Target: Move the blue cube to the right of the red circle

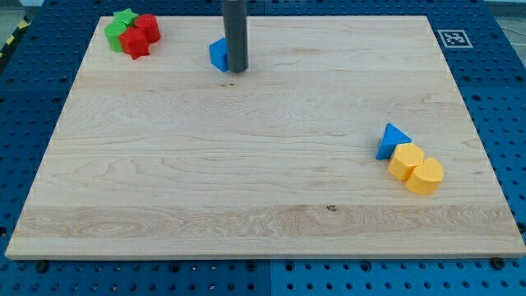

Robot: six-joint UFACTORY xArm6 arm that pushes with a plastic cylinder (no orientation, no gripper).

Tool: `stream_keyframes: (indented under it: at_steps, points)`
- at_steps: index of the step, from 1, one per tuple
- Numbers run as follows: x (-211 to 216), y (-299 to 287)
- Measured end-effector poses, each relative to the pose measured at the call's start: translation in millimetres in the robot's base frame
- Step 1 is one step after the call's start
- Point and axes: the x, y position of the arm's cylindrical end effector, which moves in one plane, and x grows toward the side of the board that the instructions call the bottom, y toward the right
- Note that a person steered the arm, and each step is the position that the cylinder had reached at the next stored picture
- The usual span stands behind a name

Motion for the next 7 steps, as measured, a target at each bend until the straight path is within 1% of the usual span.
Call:
stream_keyframes:
  at_steps: [3,4,5,7]
  points:
    - [-77,-58]
    - [-93,-73]
    - [-101,-85]
    - [-103,-92]
